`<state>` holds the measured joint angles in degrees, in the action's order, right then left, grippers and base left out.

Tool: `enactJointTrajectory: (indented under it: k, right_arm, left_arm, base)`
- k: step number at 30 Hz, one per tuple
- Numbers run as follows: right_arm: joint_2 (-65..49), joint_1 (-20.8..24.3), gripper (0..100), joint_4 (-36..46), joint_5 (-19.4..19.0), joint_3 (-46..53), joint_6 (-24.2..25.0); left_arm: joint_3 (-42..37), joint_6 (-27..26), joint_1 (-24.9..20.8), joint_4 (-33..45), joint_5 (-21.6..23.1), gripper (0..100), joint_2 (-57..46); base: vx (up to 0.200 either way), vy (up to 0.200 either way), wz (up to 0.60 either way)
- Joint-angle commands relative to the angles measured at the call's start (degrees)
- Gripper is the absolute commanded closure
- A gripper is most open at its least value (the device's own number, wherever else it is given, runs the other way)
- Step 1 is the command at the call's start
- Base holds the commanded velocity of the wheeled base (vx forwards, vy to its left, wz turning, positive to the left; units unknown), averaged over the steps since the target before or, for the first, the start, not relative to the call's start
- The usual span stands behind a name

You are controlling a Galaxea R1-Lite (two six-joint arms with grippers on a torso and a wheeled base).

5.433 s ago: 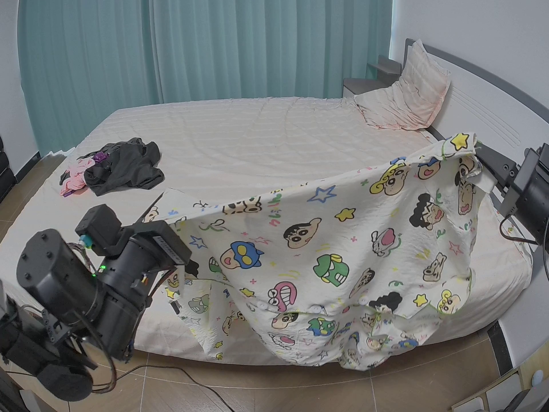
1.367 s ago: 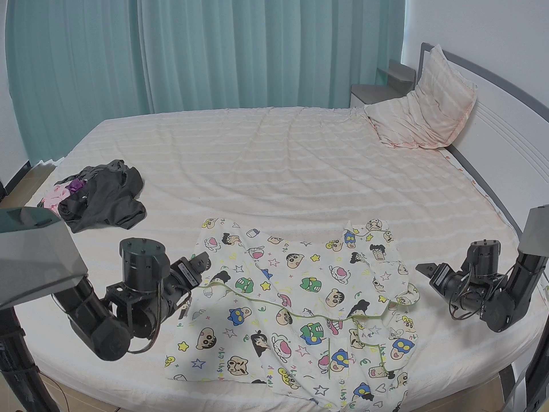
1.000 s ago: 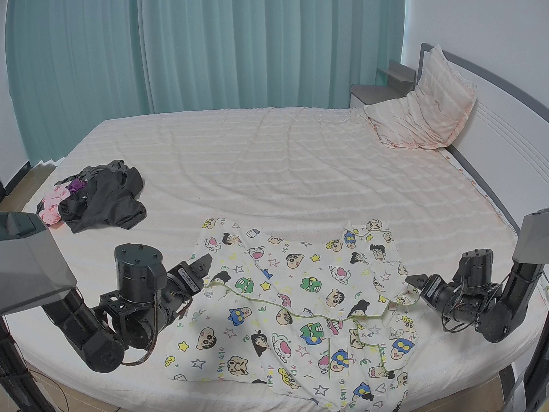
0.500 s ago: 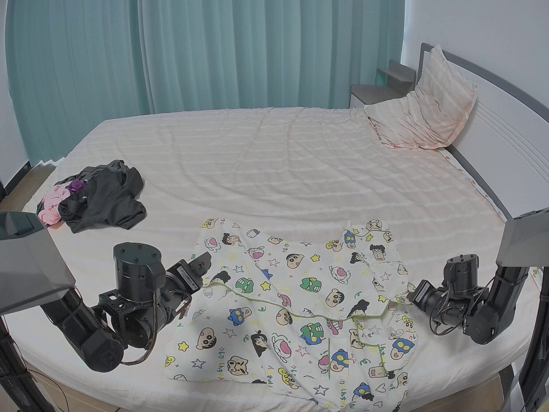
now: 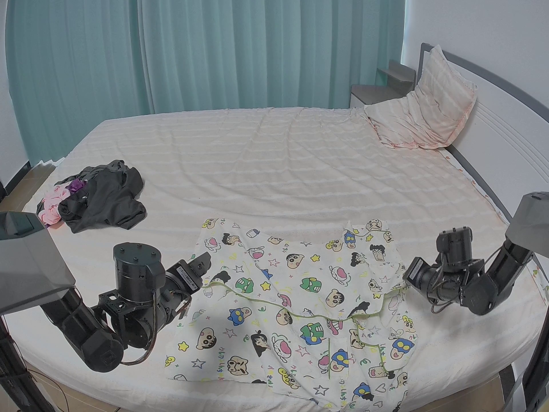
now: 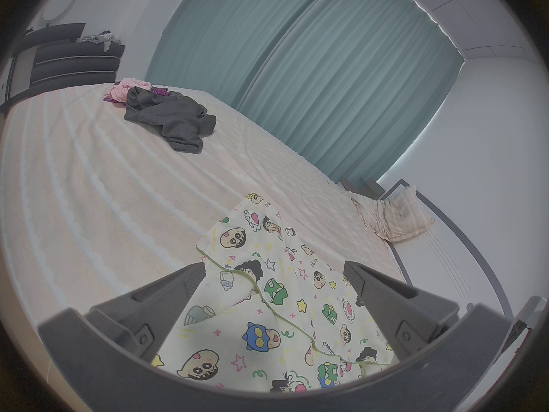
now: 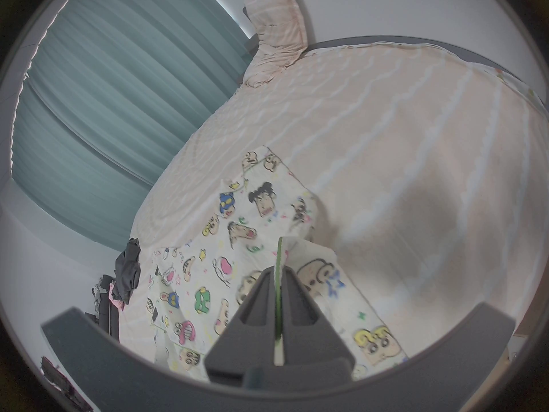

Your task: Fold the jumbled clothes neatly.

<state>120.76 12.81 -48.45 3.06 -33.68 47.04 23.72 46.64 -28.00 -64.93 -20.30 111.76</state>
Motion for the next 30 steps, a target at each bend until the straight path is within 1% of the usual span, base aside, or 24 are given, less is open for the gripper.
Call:
enactJointTrajectory:
  k: [1,2,4,5,6,13,21,22,27,30]
  right_arm:
    - [1.1,0.7,100,8.1,-0.2,-11.1,-0.3]
    - [2.2,0.5,100,12.1,-0.2,-15.9,-0.4]
    - [2.6,0.5,100,13.5,-0.2,-17.2,-0.5]
    - [4.1,0.5,100,16.2,-0.2,-20.2,-1.2]
    - [5.4,0.5,100,17.2,-0.2,-21.6,-1.7]
    - [12.2,0.5,100,18.1,0.3,-27.1,-3.9]
    - [15.5,0.4,100,20.8,0.4,-29.3,-5.3]
    - [15.7,0.3,0,20.6,0.5,-29.8,-5.3]
    - [15.3,0.0,0,19.7,0.6,-30.3,-4.9]
    - [12.8,-1.4,0,18.8,0.6,-29.7,-4.7]
  left_arm:
    - [0.2,0.0,0.1,0.0,0.0,0,0.3]
    - [0.2,0.0,0.1,0.0,0.0,0,0.4]
    - [0.2,0.0,0.1,0.0,0.0,0,0.4]
    - [0.2,0.0,0.2,0.0,0.0,0,0.4]
    - [0.2,0.0,0.3,0.0,0.0,0,0.4]
    - [0.3,0.0,0.3,0.0,0.0,0,1.4]
    - [0.3,0.0,0.3,0.0,-0.1,0,2.0]
    - [0.4,0.0,0.3,0.0,-0.1,0,2.0]
    - [0.3,0.0,0.3,0.0,-0.1,0,2.0]
    - [0.3,0.0,0.3,0.0,-0.1,0,2.0]
  base:
    - [0.0,0.0,0.0]
    - [0.0,0.0,0.0]
    - [0.0,0.0,0.0]
    - [0.0,0.0,0.0]
    - [0.0,0.0,0.0]
    - [0.0,0.0,0.0]
    - [0.0,0.0,0.0]
    - [0.0,0.0,0.0]
    - [0.0,0.0,0.0]
    - [0.0,0.0,0.0]
